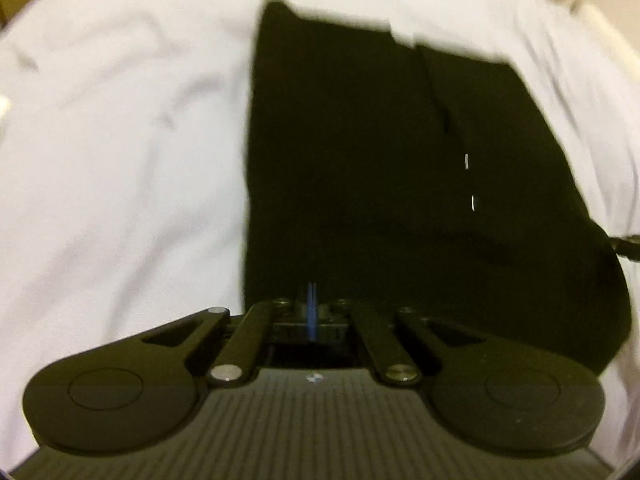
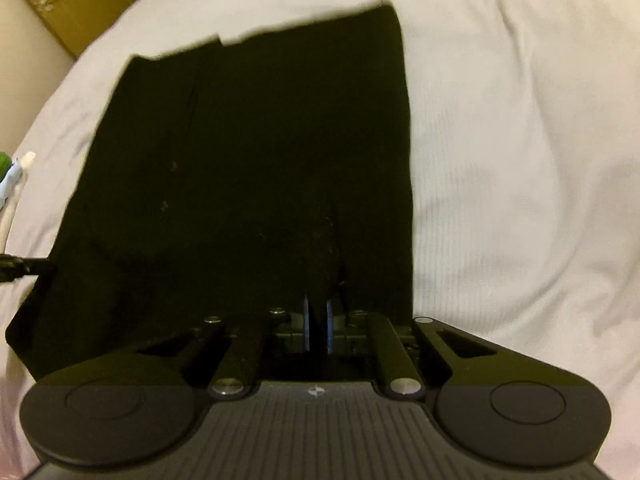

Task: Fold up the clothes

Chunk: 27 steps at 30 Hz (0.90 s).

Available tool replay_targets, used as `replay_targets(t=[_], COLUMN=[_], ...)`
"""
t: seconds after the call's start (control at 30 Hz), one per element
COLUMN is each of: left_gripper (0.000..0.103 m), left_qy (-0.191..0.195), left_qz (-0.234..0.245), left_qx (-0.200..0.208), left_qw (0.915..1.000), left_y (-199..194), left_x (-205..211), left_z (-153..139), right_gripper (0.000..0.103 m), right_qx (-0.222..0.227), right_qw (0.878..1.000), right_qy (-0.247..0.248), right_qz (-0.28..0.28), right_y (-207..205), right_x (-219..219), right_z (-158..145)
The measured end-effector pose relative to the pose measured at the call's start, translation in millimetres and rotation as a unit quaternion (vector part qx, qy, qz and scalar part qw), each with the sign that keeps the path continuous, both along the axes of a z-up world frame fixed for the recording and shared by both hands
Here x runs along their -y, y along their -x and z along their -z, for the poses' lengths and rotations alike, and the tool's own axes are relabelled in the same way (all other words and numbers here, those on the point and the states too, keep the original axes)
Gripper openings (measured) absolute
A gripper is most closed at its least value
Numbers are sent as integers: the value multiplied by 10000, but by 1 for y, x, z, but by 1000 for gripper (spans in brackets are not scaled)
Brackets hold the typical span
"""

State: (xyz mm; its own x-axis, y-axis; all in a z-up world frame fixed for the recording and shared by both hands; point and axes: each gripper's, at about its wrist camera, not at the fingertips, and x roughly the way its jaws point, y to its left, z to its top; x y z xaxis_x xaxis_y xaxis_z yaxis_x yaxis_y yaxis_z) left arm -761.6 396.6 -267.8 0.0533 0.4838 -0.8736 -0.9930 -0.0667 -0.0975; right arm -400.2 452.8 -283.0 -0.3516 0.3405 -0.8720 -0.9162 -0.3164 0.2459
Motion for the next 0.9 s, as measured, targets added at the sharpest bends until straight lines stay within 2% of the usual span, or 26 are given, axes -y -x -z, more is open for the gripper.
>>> replay_targets(t=[0.07, 0.13, 0.17, 0.23, 0.27, 0.3, 0.33, 0.37, 0.43, 0.57, 0.67, 0.73, 0.77, 0.83, 0.9], left_gripper=[0, 2, 14, 32, 35, 36, 36, 34, 34, 32, 37, 33, 19, 7, 7], left_qy=[201, 428, 443, 426, 457, 496, 532, 567, 579, 500, 479, 510, 498, 367, 171], left_qz=[-25, -48, -15, 41, 69, 99, 132, 165, 202, 208, 294, 424, 540, 669, 674], left_qx=[242, 483, 543, 601, 634, 673, 631, 577, 540, 376, 266, 193, 158, 48, -82], left_qw=[9995, 9979, 9975, 9973, 9969, 9964, 9965, 9966, 9967, 9978, 9981, 9976, 9972, 9971, 9975], left_y=[6, 9, 9, 8, 6, 4, 3, 2, 1, 1, -2, -11, -15, -22, -25], left_x=[-3, -5, -4, 0, 1, 2, 1, 0, -1, -5, -8, -19, -20, -19, -16], left_z=[8, 17, 18, 19, 21, 24, 27, 31, 36, 33, 23, 30, 31, 27, 19], right_gripper=[7, 7, 8, 13, 21, 25, 34, 35, 35, 35, 35, 35, 30, 14, 10], right_qx=[-80, 37, 109, 85, 21, -44, -137, -238, -368, -350, -336, -341, -330, -274, -240], right_qw=[9995, 9994, 9996, 9993, 9990, 9987, 9981, 9973, 9958, 9959, 9961, 9962, 9962, 9962, 9962], right_qy=[-272, -267, -113, 111, 108, 100, 104, 117, 189, 214, 195, 177, 174, 135, -111], right_qz=[137, 232, 251, 353, 422, 503, 598, 687, 817, 803, 791, 787, 786, 814, 833], right_y=[-4, -3, -1, 0, -1, -2, -5, -7, -10, -9, -7, -7, -7, -7, -6], right_x=[0, -1, -4, -6, -7, -7, -9, -10, -13, -16, -15, -16, -17, -16, -12], right_z=[-8, 0, 8, 18, 17, 16, 15, 15, 18, 19, 19, 20, 21, 23, 16])
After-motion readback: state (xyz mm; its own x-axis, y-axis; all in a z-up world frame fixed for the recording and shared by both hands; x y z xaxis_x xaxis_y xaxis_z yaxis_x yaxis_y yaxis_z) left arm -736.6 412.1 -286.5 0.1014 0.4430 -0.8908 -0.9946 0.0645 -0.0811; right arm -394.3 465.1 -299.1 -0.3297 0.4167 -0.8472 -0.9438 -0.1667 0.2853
